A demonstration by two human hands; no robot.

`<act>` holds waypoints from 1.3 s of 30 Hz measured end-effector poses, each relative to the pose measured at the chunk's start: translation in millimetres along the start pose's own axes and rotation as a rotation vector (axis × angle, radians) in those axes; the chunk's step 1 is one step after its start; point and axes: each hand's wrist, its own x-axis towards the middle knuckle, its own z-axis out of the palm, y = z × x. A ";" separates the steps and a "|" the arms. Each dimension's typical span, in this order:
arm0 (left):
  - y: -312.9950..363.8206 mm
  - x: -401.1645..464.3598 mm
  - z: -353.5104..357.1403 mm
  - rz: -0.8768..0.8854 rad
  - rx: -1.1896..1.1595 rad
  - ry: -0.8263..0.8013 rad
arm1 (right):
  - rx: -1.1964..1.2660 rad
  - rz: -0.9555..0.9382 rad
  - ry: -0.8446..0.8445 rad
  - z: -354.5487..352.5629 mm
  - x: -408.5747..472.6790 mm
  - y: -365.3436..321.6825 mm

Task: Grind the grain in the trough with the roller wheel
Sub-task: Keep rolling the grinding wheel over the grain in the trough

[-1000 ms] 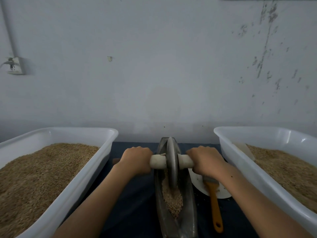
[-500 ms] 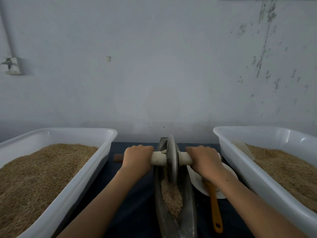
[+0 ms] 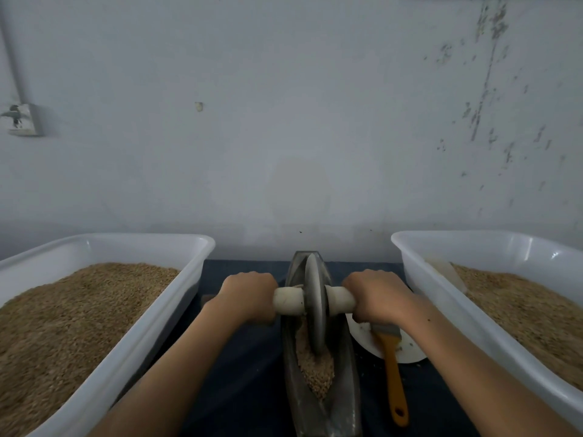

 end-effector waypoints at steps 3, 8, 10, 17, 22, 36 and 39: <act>4.4 6.0 9.7 -0.028 0.056 0.236 | 0.005 0.067 0.227 11.9 3.7 -2.6; 1.3 6.3 13.5 -0.004 0.045 0.295 | 0.025 0.064 0.272 14.4 2.0 -2.6; -1.3 5.9 10.3 0.020 0.045 0.212 | -0.005 0.041 0.162 7.3 0.6 -2.1; -6.1 1.2 -0.7 0.050 -0.063 -0.158 | 0.055 -0.017 -0.202 -9.5 -6.2 -0.4; -2.4 4.0 4.1 0.028 -0.008 0.046 | 0.020 0.000 -0.027 -2.0 -2.5 -0.5; -7.5 1.0 -3.5 0.071 -0.111 -0.197 | 0.066 -0.045 -0.176 -8.2 -5.1 3.3; -5.8 -1.3 -5.0 0.054 -0.106 -0.195 | 0.077 -0.039 -0.187 -7.1 -3.2 3.6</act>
